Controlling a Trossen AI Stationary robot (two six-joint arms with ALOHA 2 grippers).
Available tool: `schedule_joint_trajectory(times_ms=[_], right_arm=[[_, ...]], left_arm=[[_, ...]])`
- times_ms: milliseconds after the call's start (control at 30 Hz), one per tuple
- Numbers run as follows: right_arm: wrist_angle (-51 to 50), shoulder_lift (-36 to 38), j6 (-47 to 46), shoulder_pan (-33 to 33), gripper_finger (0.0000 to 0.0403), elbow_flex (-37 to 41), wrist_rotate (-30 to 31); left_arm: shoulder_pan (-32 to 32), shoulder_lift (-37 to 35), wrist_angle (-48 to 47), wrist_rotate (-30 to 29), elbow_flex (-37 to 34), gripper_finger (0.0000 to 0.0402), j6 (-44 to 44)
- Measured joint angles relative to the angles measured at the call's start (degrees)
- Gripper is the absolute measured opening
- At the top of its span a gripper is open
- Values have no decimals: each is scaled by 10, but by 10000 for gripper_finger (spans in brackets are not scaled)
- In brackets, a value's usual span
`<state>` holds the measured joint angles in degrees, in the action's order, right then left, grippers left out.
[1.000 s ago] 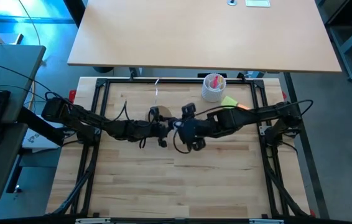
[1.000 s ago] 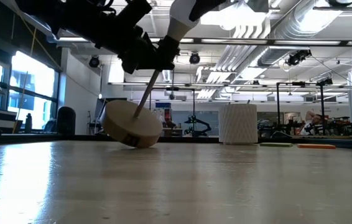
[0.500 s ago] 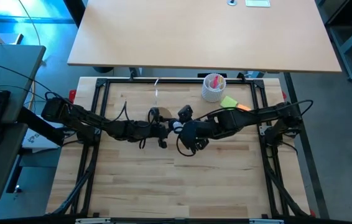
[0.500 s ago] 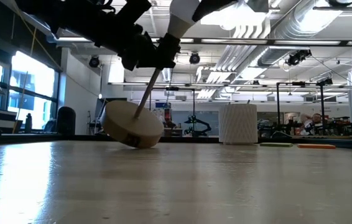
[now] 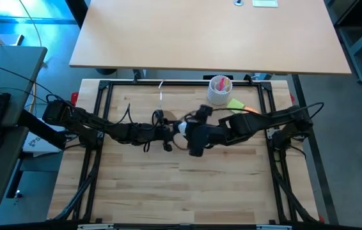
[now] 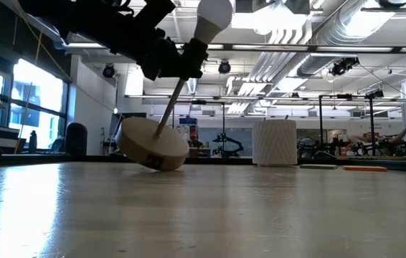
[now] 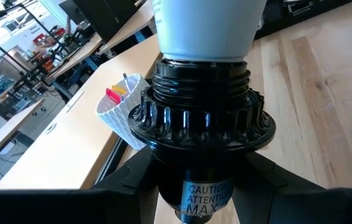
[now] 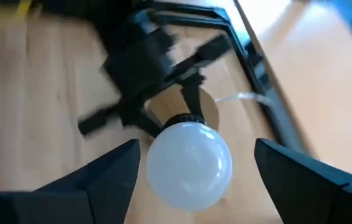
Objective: Screw lightbulb
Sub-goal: Remove the light bulb from the lamp
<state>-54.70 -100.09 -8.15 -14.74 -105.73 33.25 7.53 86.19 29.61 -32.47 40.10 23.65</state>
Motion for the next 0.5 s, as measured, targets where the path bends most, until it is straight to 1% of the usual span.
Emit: schedule_joint_trajectory(times_ms=[33,100,267,333,500], right_arm=[[-3,1,-48,0,314,0,3],[-6,2,-107,0,314,5,8],[-4,1,-171,6,314,40,6],[8,1,-172,15,314,52,-3],[57,1,-99,25,314,64,-24]], left_arm=[[0,0,0,0,0,143,0],[0,0,0,-1,0,143,0],[0,0,-2,-10,0,144,2],[0,0,-1,-11,0,143,2],[0,0,-2,-11,0,144,4]])
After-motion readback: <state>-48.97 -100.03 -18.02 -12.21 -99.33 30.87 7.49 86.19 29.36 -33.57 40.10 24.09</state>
